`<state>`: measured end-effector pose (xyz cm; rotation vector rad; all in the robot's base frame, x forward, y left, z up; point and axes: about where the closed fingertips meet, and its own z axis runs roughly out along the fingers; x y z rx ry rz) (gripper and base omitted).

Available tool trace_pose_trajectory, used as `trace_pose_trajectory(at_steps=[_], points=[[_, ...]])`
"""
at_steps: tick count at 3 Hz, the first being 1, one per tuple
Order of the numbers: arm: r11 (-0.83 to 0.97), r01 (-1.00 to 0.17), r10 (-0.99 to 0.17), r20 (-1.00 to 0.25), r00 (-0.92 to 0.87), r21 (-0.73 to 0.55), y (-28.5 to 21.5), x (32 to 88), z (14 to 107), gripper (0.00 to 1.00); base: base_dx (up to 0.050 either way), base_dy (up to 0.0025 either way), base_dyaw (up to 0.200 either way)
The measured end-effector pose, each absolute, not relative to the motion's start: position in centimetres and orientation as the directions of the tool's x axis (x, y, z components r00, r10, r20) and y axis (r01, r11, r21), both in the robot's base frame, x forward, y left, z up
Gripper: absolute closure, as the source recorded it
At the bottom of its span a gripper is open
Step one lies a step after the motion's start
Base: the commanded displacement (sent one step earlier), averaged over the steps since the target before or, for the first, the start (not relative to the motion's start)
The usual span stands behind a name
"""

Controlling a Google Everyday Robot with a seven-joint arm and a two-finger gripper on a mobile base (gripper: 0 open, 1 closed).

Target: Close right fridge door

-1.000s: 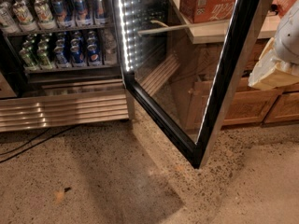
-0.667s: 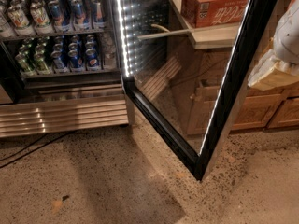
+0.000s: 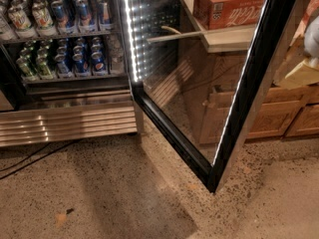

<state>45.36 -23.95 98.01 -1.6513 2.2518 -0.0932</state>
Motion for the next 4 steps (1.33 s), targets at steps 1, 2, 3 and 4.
trace_pose_trajectory(at_steps=[1,2,3,4], points=[[0.457,-0.849,-0.883,-0.245,-0.4,-0.265,-29.9,46.4,98.6,1.0,0.0,0.0,0.0],[0.581,-0.759,-0.813,-0.25,-0.526,-0.293,-35.9,48.2,99.3,1.0,0.0,0.0,0.0],[0.659,-0.686,-0.752,-0.257,-0.607,-0.308,-39.7,50.3,99.2,1.0,0.0,0.0,0.0],[0.676,-0.672,-0.737,-0.291,-0.61,-0.303,-40.5,54.0,98.7,1.0,0.0,0.0,0.0]])
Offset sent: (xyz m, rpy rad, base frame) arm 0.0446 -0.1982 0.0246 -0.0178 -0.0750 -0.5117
